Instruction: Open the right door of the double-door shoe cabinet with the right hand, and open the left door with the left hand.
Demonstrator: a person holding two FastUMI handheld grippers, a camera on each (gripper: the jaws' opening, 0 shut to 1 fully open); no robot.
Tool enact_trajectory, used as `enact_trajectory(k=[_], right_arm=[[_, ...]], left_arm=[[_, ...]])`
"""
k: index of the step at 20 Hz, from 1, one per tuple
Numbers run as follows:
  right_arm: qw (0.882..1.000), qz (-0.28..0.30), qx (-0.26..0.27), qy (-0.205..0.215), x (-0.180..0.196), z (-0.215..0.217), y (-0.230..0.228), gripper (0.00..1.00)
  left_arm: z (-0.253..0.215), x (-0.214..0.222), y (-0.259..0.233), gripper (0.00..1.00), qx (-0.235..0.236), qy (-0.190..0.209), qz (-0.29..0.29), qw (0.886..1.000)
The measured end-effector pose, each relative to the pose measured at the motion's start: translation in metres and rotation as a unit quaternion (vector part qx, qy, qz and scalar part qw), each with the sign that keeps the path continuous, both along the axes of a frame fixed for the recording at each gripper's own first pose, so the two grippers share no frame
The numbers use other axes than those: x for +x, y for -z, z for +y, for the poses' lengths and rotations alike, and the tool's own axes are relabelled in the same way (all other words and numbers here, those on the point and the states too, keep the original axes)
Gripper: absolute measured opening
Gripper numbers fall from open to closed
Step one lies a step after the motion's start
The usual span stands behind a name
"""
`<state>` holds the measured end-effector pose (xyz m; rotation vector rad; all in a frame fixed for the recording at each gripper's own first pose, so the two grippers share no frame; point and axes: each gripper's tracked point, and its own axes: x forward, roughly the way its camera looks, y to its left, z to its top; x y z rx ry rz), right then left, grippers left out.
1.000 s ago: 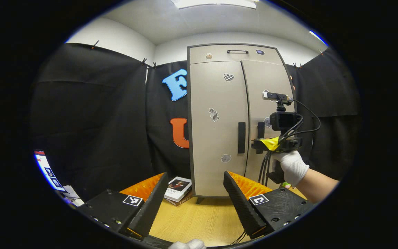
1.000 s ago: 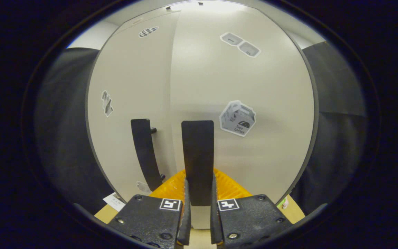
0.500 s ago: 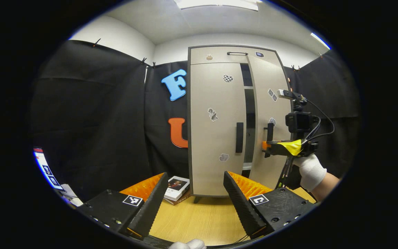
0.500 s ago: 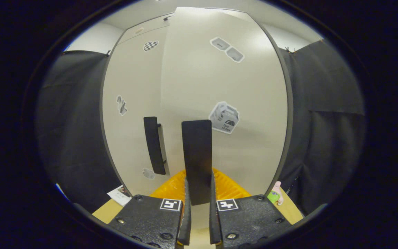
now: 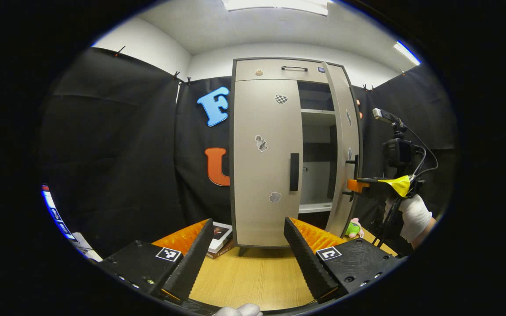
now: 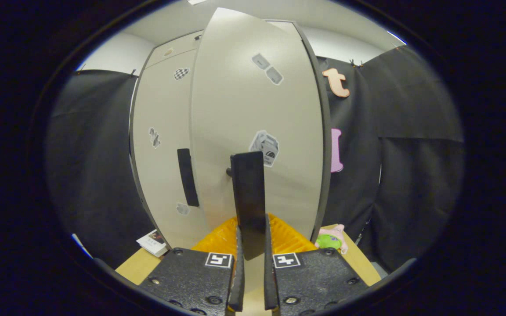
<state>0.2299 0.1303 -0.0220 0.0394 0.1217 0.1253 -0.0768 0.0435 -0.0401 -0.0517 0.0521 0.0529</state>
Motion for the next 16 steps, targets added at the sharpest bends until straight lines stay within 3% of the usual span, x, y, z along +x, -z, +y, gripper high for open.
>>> enact_trajectory(k=[6, 9, 10, 11, 16], right_arm=[[1.0, -0.002, 0.0, 0.027, 0.0, -0.017, -0.001, 0.17], [0.999, -0.004, -0.004, 0.043, -0.003, -0.026, -0.001, 0.08], [0.999, -0.004, -0.004, 0.045, -0.004, -0.029, -0.001, 0.07], [0.999, -0.003, -0.004, 0.045, -0.001, -0.03, -0.001, 0.04], [0.999, -0.005, -0.02, 0.036, -0.001, -0.039, -0.002, 0.03]], left_arm=[[-0.039, 0.008, -0.001, 0.96, 0.0, 0.04, -0.001, 0.999], [-0.064, 0.012, -0.004, 0.96, -0.002, 0.056, -0.001, 0.998], [-0.072, 0.015, -0.004, 1.0, -0.002, 0.06, 0.0, 0.998], [-0.08, 0.015, -0.007, 0.96, -0.003, 0.064, -0.002, 0.998], [-0.11, 0.019, -0.015, 0.96, -0.003, 0.068, -0.006, 0.998]])
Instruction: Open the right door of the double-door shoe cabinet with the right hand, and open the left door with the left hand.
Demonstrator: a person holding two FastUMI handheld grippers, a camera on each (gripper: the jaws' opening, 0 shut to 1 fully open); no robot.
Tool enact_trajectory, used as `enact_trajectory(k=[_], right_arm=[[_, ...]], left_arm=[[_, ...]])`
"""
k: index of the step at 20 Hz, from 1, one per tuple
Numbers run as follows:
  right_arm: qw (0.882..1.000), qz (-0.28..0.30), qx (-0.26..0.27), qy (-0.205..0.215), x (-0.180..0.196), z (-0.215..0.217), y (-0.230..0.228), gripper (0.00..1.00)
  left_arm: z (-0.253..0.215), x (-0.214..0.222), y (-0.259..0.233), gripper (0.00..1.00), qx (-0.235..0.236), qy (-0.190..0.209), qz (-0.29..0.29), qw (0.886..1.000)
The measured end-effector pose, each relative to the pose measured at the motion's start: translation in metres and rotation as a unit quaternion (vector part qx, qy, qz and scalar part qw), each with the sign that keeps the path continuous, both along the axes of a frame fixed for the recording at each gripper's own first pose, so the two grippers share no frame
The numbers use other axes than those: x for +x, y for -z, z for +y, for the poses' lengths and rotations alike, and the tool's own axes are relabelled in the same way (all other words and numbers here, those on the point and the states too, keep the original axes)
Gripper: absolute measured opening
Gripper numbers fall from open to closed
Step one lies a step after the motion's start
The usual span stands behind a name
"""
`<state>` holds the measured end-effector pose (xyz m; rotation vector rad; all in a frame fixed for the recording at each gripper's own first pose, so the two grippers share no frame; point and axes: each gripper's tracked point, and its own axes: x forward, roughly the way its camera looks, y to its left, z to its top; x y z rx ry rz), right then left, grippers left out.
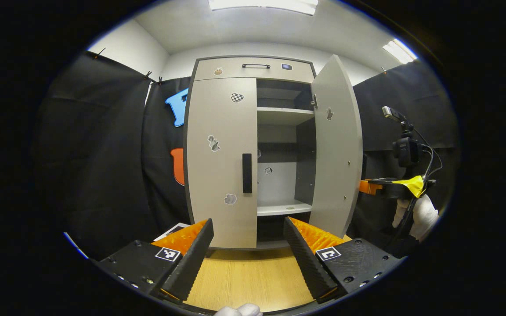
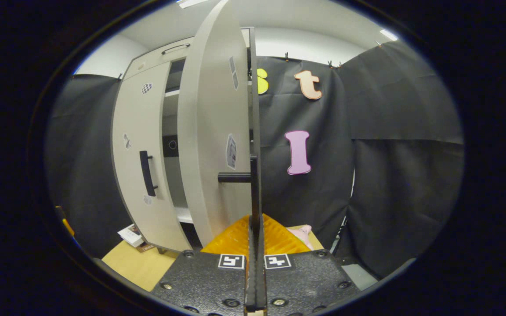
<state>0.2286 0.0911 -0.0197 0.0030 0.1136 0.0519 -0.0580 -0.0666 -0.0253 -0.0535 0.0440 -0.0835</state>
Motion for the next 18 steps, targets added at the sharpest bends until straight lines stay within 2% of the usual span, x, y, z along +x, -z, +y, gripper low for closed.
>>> enact_trajectory(k=[4, 7, 10, 18], right_arm=[[1.0, 0.003, 0.009, -0.027, -0.001, 0.006, -0.001, 0.03], [0.999, -0.002, -0.006, -0.037, 0.0, -0.003, -0.001, 0.04], [0.999, -0.001, 0.011, -0.045, 0.0, 0.006, -0.002, 0.03], [1.0, -0.002, 0.002, -0.022, 0.003, -0.006, -0.004, 0.06]], left_arm=[[-0.013, 0.009, -0.004, 0.96, 0.002, -0.007, 0.001, 1.0], [-0.024, 0.009, -0.007, 0.96, 0.004, -0.016, 0.003, 1.0], [-0.03, 0.006, -0.009, 0.96, 0.005, -0.023, 0.006, 1.0], [-0.019, 0.01, -0.013, 0.96, 0.011, -0.035, 0.003, 0.999]])
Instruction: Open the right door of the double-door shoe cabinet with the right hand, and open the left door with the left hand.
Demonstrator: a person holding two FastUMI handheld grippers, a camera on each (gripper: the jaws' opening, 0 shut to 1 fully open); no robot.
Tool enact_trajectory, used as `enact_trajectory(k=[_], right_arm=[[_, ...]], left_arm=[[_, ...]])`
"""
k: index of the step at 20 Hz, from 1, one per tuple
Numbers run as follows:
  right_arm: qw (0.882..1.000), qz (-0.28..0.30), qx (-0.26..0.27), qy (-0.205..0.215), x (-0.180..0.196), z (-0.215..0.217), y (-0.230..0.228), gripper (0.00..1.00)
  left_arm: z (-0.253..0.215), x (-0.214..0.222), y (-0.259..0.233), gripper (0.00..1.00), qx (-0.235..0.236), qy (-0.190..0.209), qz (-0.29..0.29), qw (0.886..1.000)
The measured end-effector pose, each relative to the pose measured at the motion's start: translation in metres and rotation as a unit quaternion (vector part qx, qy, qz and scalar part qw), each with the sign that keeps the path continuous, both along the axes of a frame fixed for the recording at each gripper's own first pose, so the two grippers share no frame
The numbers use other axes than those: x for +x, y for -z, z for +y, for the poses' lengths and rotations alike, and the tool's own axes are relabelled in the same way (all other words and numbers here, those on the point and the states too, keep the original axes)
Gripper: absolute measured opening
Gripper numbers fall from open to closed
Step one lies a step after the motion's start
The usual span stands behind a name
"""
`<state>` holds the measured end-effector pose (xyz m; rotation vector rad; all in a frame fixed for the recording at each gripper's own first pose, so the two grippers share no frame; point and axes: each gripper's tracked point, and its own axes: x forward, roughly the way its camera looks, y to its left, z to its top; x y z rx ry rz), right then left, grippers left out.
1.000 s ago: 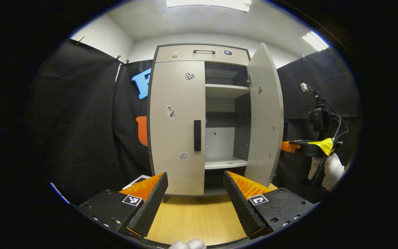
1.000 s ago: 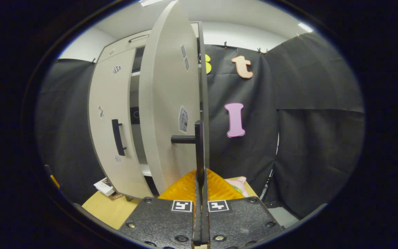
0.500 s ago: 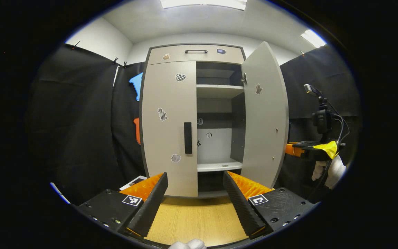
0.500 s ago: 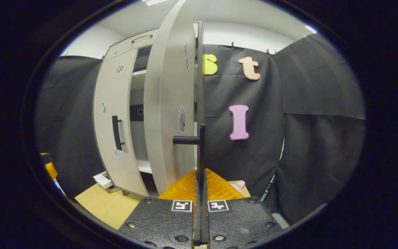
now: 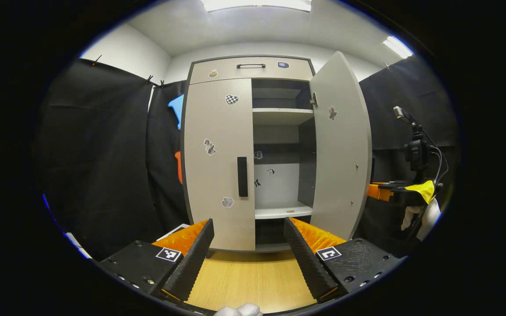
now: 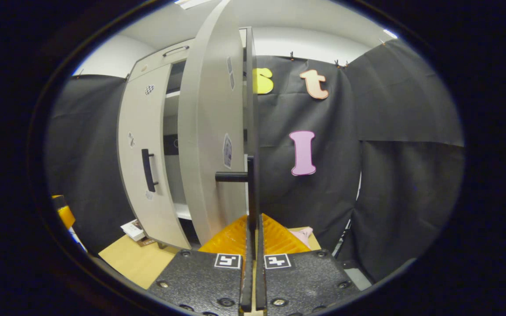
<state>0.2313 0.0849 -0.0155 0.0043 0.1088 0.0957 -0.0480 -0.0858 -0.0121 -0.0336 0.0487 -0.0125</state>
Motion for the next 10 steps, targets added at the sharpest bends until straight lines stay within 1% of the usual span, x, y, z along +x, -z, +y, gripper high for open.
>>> enact_trajectory(k=[1, 2, 4, 7, 9, 10], right_arm=[[1.0, 0.001, -0.002, 0.004, 0.0, -0.003, 0.001, 0.11], [1.0, 0.004, 0.001, 0.007, -0.003, -0.003, 0.001, 0.13], [1.0, 0.003, 0.012, 0.012, -0.007, -0.001, -0.002, 0.34], [0.999, -0.011, 0.014, 0.029, -0.008, -0.006, -0.008, 0.5], [0.999, -0.016, 0.017, 0.03, -0.01, -0.003, -0.01, 0.77], [0.999, -0.018, 0.018, 0.033, -0.013, -0.004, -0.011, 0.86]], left_arm=[[0.003, 0.002, 0.0, 0.96, 0.001, -0.002, 0.0, 1.0], [0.008, 0.002, 0.001, 0.95, 0.001, -0.004, 0.001, 1.0], [0.016, 0.006, -0.001, 0.96, 0.001, -0.006, -0.003, 1.0], [0.031, 0.017, -0.001, 0.96, 0.007, -0.007, -0.005, 1.0], [0.04, 0.027, 0.001, 0.95, 0.009, -0.006, -0.005, 1.0], [0.043, 0.033, 0.001, 0.96, 0.008, -0.005, -0.006, 1.0]])
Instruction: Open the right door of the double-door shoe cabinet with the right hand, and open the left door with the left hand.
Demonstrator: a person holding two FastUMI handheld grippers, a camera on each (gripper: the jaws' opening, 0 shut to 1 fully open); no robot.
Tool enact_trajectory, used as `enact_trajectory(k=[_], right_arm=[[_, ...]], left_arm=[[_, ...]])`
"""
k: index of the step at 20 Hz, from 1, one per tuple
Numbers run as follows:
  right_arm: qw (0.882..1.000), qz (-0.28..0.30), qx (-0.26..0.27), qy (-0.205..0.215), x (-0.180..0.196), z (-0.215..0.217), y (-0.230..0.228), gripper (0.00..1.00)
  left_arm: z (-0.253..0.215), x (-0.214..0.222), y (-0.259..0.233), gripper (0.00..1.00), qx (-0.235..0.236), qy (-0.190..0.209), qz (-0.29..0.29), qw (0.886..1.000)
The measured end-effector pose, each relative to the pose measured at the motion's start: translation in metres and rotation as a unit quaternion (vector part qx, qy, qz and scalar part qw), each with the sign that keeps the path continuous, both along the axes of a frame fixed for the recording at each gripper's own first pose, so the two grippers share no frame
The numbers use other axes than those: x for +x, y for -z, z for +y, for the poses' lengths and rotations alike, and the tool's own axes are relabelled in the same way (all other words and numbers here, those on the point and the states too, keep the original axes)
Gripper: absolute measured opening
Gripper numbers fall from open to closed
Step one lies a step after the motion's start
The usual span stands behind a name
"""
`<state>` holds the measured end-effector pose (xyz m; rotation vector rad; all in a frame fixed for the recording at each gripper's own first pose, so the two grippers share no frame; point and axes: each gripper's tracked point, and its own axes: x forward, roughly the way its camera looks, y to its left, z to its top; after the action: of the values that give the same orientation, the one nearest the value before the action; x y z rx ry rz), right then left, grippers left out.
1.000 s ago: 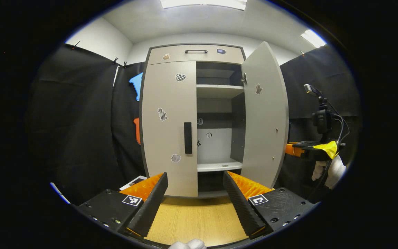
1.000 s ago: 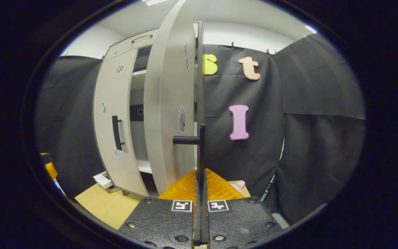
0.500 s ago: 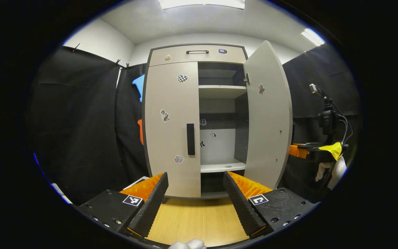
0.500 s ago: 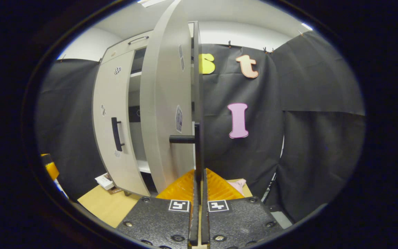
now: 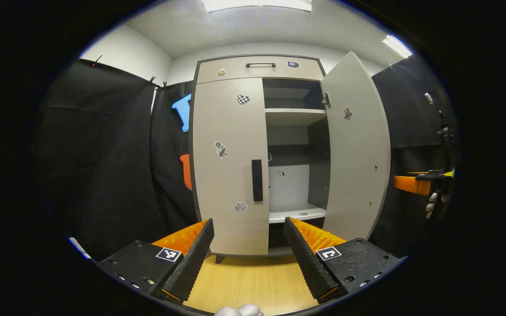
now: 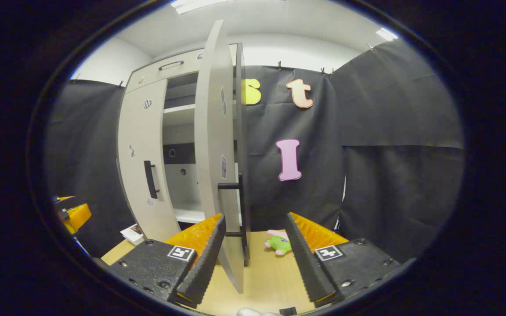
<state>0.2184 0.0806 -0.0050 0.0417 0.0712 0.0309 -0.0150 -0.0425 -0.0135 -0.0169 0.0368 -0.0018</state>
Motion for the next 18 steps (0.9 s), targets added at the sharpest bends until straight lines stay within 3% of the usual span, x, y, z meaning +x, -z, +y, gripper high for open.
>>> enact_trajectory(k=[1, 3, 12, 18], right_arm=[[1.0, -0.002, 0.002, 0.004, -0.003, 0.001, 0.0, 0.95], [1.0, -0.01, 0.004, -0.001, -0.006, 0.006, -0.001, 0.98], [1.0, -0.001, 0.007, -0.007, -0.02, 0.02, 0.005, 0.99], [1.0, 0.005, 0.0, 0.024, -0.02, 0.01, 0.007, 0.99]], left_arm=[[0.003, 0.007, 0.001, 0.96, 0.0, 0.001, 0.0, 1.0], [0.009, 0.021, 0.005, 0.96, 0.003, 0.003, 0.002, 1.0], [0.006, 0.11, 0.004, 0.95, 0.01, 0.024, -0.014, 1.0], [-0.011, 0.186, 0.002, 0.96, 0.019, 0.034, -0.029, 0.999]])
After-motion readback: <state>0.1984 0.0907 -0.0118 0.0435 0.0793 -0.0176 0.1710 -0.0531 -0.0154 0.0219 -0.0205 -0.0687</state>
